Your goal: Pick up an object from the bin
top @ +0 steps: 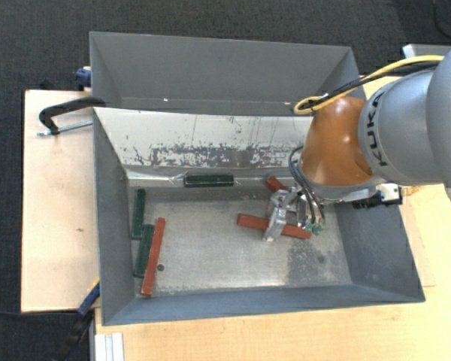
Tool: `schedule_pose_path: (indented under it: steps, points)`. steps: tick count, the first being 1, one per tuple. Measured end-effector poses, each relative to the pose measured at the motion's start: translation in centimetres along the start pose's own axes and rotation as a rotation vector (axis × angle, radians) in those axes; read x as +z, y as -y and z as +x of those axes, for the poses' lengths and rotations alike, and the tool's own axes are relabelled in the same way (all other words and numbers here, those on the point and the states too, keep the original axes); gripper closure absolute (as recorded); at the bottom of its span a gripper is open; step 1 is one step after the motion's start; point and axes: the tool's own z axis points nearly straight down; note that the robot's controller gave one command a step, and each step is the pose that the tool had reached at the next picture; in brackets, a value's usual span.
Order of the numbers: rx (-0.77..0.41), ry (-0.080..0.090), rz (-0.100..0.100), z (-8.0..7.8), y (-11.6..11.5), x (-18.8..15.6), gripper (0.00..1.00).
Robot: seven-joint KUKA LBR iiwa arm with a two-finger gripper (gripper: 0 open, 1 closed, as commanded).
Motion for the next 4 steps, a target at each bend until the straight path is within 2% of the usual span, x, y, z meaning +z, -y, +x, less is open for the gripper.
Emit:
schedule_pose_path:
  steps: [2, 4]
  points:
    - [0.001, -0.014, 0.002, 0.3, 0.0, -1.9, 1.0]
    - [0.0, -0.008, 0.001, 0.0, -0.1, -5.0, 1.0]
